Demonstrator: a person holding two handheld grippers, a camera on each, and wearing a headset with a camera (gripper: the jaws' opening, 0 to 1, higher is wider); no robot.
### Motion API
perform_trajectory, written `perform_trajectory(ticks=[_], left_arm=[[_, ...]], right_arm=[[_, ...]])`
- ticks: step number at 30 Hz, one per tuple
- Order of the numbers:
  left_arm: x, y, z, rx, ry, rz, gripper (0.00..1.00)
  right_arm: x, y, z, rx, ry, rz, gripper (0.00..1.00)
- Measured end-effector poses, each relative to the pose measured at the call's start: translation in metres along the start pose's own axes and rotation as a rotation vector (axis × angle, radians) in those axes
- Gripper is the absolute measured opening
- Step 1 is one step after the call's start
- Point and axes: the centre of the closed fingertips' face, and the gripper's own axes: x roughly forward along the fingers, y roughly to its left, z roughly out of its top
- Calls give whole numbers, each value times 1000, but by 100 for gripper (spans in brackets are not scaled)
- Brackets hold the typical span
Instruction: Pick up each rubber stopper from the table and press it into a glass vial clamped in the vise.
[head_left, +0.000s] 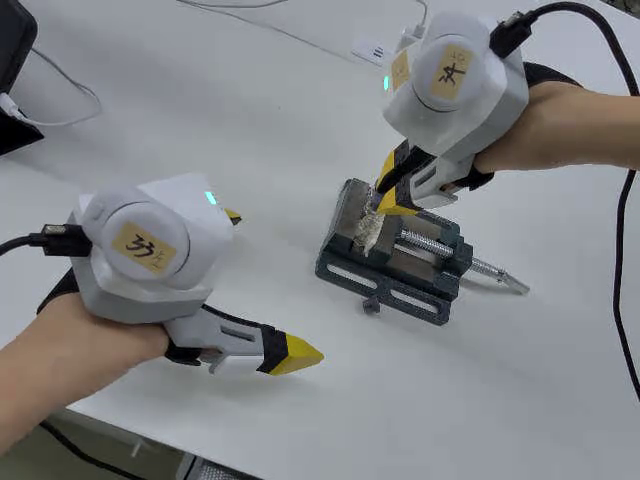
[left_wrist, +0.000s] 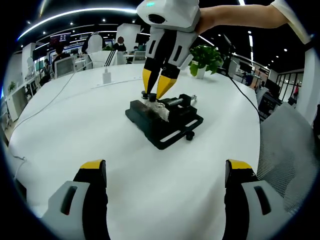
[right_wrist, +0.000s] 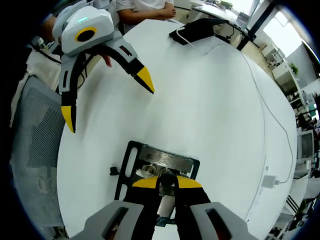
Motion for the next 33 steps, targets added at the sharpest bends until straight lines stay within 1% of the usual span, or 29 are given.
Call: perform_trajectory(ticks=[4, 12, 20, 22, 23, 25, 27, 32, 33], left_arm=[[0, -1, 0, 1, 1, -2, 98], [-1, -1, 0, 1, 3, -2, 98], [0, -2, 1, 5, 4, -5, 98], [0, -2, 2, 5, 4, -5, 98], [0, -2, 2, 6, 4, -6, 98], [0, -3, 2, 8, 4, -8, 98], [0, -2, 2, 10, 4, -7, 98], [-1, 1, 3, 12, 5, -5, 98], [-1, 1, 3, 12, 7, -3, 98]], right_arm=[[-1, 3, 0, -1, -2, 1, 8], [-1, 2, 1, 3, -13, 0, 9], [-2, 1, 0, 5, -10, -1, 11], [-4, -2, 1, 10, -19, -18, 15], [-7, -4, 0, 11, -17, -19, 16], [-11, -3, 1, 14, -26, -17, 15], [-15, -4, 1, 25, -35, -13, 16], [-23, -5, -2, 79, -67, 25, 15], [-25, -3, -2, 96, -74, 41, 14]])
